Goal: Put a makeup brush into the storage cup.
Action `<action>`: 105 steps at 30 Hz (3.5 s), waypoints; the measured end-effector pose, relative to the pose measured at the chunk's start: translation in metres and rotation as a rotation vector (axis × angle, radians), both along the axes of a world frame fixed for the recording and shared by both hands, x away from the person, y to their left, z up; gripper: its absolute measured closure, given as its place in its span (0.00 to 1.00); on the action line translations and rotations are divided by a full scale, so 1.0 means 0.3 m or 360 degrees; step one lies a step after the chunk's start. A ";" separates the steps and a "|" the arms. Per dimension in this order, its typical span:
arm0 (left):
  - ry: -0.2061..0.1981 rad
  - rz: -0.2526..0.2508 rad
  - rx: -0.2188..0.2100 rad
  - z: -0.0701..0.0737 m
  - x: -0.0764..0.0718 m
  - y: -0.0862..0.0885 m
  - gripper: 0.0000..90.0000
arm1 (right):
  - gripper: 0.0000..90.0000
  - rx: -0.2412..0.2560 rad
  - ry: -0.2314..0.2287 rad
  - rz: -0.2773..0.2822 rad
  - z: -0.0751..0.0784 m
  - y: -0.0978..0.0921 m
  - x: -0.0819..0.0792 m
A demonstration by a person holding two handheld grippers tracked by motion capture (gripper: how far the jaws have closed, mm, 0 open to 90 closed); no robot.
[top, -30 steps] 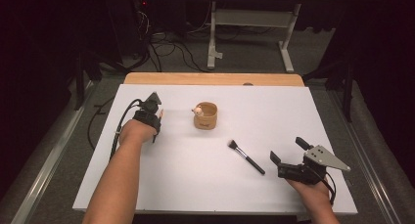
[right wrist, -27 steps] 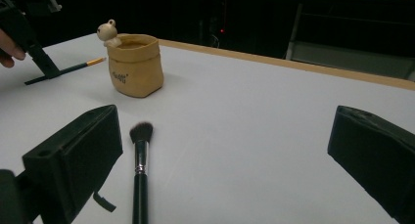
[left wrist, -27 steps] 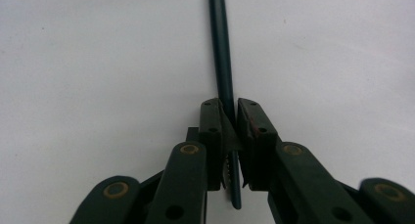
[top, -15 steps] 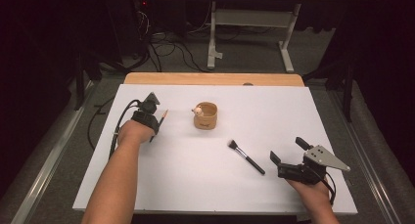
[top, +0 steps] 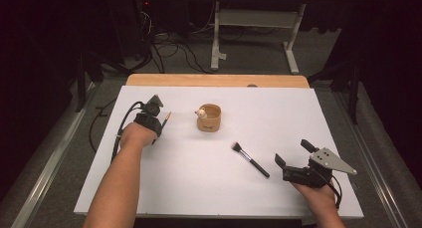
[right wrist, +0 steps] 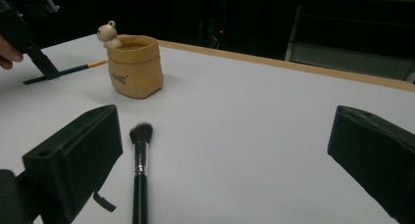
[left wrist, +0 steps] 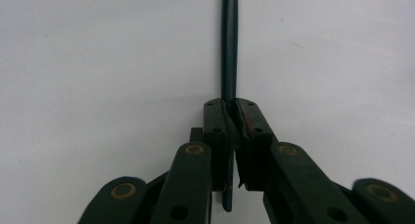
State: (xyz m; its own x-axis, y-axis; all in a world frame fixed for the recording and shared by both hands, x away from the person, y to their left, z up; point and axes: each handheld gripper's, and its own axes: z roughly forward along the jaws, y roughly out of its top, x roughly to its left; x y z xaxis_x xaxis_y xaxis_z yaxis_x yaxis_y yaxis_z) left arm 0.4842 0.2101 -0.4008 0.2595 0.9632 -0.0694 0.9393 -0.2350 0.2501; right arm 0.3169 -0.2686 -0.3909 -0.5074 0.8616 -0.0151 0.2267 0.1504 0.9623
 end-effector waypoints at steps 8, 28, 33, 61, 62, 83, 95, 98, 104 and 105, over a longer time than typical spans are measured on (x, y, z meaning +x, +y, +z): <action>0.0001 -0.0016 0.0012 0.002 -0.001 -0.002 0.94 | 0.01 -0.0003 -0.0003 -0.0004 0.002 -0.003 0.000; -0.0044 -0.0053 0.0005 0.053 -0.030 0.007 0.94 | 0.01 -0.0001 -0.0015 0.0000 0.005 -0.002 0.000; -0.0061 -0.0069 -0.0002 0.073 -0.046 0.010 0.94 | 0.01 -0.0005 -0.0011 0.0000 0.005 0.000 -0.002; -0.0259 -0.0136 -0.0150 0.099 -0.170 0.046 0.94 | 0.01 -0.0013 -0.0006 -0.0001 0.003 0.007 -0.004; -0.0274 -0.0131 -0.0171 0.096 -0.179 0.051 0.94 | 0.01 -0.0014 -0.0006 0.0001 0.003 0.007 -0.003; -0.0556 -0.0047 -0.0473 0.019 -0.296 0.084 0.94 | 0.01 -0.0027 -0.0003 0.0000 0.000 0.012 -0.004; -0.0748 -0.0024 -0.0555 -0.015 -0.342 0.090 0.94 | 0.01 -0.0029 -0.0009 0.0006 0.001 0.013 -0.004; -0.0779 -0.0004 -0.0604 -0.027 -0.352 0.095 0.94 | 0.01 -0.0031 -0.0011 0.0007 0.000 0.013 -0.004; -0.0854 0.0025 -0.0643 -0.054 -0.368 0.095 0.94 | 0.01 -0.0033 -0.0010 0.0006 0.000 0.015 -0.004; -0.0862 0.0022 -0.0641 -0.057 -0.370 0.094 0.94 | 0.01 -0.0033 -0.0009 0.0006 0.000 0.015 -0.004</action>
State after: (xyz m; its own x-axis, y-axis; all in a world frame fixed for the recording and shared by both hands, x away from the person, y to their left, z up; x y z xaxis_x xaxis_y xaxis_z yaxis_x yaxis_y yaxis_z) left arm 0.3731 0.2385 -0.4178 0.3466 0.8929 -0.2873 0.6589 -0.0138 0.7521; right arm 0.3157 -0.2641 -0.3909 -0.5104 0.8592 -0.0356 0.2207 0.1709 0.9603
